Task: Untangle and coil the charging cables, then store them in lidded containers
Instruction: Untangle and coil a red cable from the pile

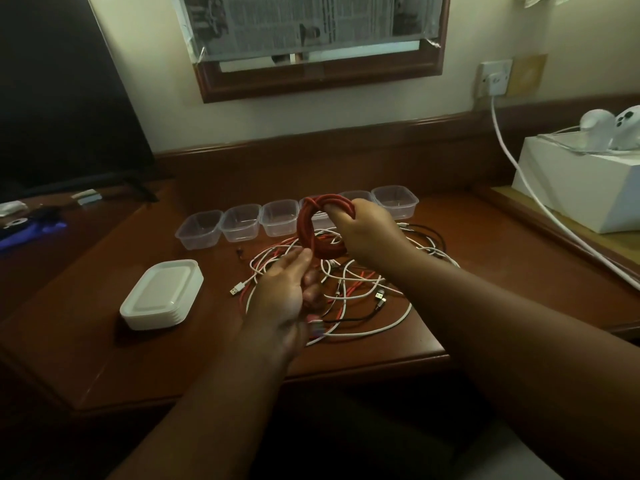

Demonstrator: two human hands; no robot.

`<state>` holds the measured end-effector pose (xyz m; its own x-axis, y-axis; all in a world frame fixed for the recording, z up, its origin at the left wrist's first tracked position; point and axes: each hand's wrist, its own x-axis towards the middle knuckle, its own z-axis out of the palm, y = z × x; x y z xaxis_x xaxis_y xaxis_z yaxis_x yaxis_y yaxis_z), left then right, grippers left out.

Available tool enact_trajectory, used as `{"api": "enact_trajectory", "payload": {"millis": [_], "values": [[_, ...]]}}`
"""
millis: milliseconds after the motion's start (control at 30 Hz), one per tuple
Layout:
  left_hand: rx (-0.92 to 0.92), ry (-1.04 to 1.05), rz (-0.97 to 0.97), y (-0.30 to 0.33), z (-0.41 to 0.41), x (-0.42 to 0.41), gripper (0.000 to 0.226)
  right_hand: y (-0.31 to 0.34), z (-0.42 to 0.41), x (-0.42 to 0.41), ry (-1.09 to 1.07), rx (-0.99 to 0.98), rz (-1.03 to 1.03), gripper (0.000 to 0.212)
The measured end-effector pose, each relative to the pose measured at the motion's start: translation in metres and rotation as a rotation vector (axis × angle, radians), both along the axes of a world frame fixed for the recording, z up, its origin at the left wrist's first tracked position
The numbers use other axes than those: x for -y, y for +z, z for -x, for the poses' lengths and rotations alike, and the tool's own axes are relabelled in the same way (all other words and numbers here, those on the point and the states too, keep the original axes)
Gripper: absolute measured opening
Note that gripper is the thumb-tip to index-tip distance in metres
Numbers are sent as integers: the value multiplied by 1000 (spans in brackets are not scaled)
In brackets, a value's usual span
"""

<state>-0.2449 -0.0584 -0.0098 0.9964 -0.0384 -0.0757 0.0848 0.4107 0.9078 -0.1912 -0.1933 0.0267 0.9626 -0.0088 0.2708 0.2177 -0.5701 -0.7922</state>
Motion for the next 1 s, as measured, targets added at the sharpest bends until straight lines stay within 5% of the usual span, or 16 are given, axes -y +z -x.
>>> {"api": "enact_trajectory", "payload": {"millis": [300,433,633,733,867,1000], "values": [[258,138,-340,-3,6,8,17,9,23,-5,-8,-382,-752,36],[556,222,-693,-7,1,-9,14,11,30,-7,21,-457,-950,32],[663,296,-864,-10,-8,-20,8,7,34,-14,110,-488,-1058,40],[414,222,-682,-9,-18,-19,8,-1,26,-15,117,-513,-1095,42],[-70,14,-98,-16,-38,-12,13,-16,13,-15,82,-492,-1081,41],[-144,47,97,-23,-59,1,23,-28,-9,-13,8,-454,-938,48]]}}
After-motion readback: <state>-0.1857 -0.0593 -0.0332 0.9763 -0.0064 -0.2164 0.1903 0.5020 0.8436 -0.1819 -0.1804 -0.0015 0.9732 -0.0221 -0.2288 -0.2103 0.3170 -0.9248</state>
